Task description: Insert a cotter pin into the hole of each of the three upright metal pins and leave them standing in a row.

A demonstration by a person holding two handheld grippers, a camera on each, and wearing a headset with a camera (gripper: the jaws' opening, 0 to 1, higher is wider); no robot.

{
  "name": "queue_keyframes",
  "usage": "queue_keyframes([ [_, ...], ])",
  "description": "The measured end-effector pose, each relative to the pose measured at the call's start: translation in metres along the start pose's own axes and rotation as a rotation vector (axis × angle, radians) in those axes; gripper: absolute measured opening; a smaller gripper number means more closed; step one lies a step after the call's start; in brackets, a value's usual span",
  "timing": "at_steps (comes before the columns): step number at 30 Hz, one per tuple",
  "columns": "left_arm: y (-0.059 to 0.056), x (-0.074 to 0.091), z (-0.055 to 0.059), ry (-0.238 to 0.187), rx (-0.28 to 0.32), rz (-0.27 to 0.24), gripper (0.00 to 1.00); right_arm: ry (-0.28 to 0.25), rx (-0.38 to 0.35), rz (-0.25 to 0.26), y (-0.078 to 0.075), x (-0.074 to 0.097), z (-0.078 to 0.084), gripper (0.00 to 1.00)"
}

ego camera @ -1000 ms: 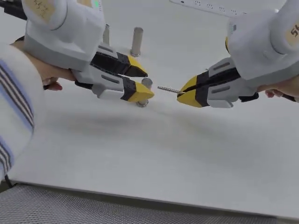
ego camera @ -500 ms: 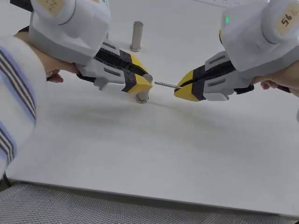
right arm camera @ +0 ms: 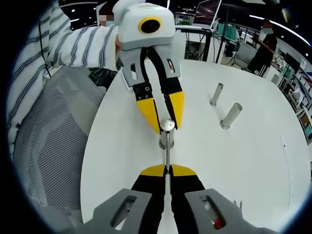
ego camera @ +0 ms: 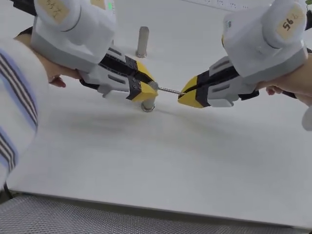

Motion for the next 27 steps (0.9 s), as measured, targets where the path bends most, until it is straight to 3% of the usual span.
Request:
queue_keyframes([
  [9, 0.000, 0.000, -0.001, 0.014, 0.001, 0.014, 0.10, 0.005, 0.017, -0.013, 0.003, -0.011, -0.009, 0.00],
  [13, -0.003, -0.001, -0.001, 0.012, 0.041, 0.003, 0.10, 0.010, 0.018, -0.014, 0.004, -0.015, -0.011, 0.00],
  [18, -0.003, -0.002, -0.002, 0.030, 0.018, 0.008, 0.10, 0.016, 0.050, -0.022, 0.003, -0.021, -0.016, 0.00],
  [22, 0.000, -0.001, 0.001, 0.038, 0.019, 0.003, 0.10, 0.031, 0.075, -0.035, 0.001, -0.027, -0.020, 0.00],
  [27, 0.003, -0.001, 0.007, 0.071, 0.023, -0.002, 0.10, 0.003, 0.089, -0.031, 0.001, -0.029, -0.020, 0.00],
])
Point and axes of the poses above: the centre of the closed fingertips' face, and the gripper's own axes: x roughly backward along the fingers, y roughly to its left, z roughly out of its underside, the point moved 9 cm from there along x, roughly backward along the fingers, and after that the axes turned 15 degrees about -y, right-handed, at the moved point
